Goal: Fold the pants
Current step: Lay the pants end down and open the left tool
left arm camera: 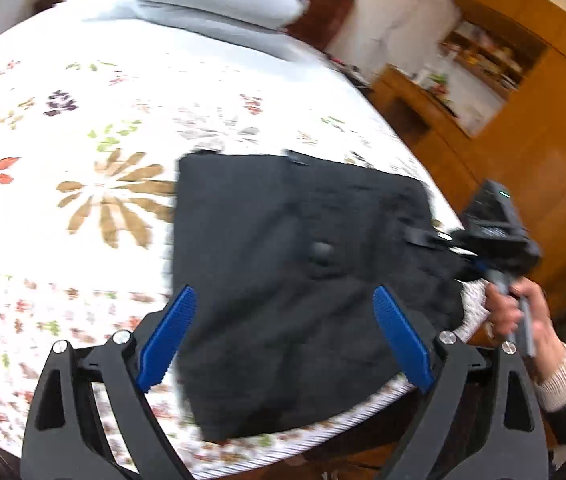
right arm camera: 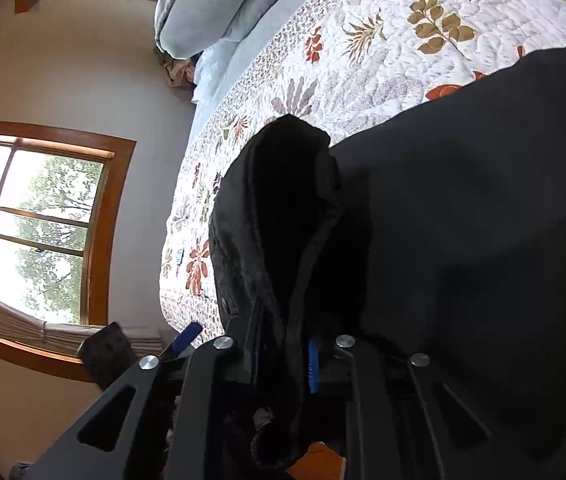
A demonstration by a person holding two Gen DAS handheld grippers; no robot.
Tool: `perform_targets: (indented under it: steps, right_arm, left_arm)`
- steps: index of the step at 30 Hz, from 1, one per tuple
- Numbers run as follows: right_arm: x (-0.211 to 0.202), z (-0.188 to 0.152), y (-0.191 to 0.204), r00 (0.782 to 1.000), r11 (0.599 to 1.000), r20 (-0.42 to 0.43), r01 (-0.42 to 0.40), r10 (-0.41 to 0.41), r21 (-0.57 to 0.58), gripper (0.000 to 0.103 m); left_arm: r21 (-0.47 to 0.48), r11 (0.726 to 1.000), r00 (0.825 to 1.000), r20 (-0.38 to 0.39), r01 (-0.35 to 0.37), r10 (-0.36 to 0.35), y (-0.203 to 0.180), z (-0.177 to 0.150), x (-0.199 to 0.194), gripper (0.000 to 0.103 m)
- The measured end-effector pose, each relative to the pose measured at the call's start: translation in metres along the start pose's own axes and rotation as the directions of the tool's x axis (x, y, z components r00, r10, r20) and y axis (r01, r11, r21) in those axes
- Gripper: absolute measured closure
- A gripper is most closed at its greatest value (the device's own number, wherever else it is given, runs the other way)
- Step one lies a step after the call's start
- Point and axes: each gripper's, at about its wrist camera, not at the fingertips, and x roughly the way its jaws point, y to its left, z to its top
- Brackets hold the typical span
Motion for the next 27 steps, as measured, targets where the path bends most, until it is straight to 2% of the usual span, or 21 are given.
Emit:
perform_targets:
  steps: [4,12,19,27]
  right_arm:
    - [-0.012,0.002,0.008,1.000,0.999,0.009,-0.014,0.014,-0.029,0.088]
    - [-0.061,0.009,0.009,0.995,0.998,0.081,-0.053,0.054,-0.015,0.088]
    - [-0.112,0.010,-0.024,0.987,0.998,0.163,-0.020,0.010,0.063,0.088]
    - [-0.132,0.012,-0.064,0.975,0.988,0.222,-0.020,-0.014,0.150,0.088]
  left_arm:
    - [-0.039,0.999,1.000,-0.002,-0.025,0.025,0.011,0.004,0.006,0.013]
    - [0.043,0.999,1.000,-0.006,0.011,-0.011,-0.018,0.001,0.019,0.013]
    - [0.118,0.993,1.000,-0.008,0.019,-0.018,-0.051,0.008,0.040,0.013]
    - [0.204,0.979,1.000,-0.019,0.012,-0.008,-0.087,0.014,0.060,0.013]
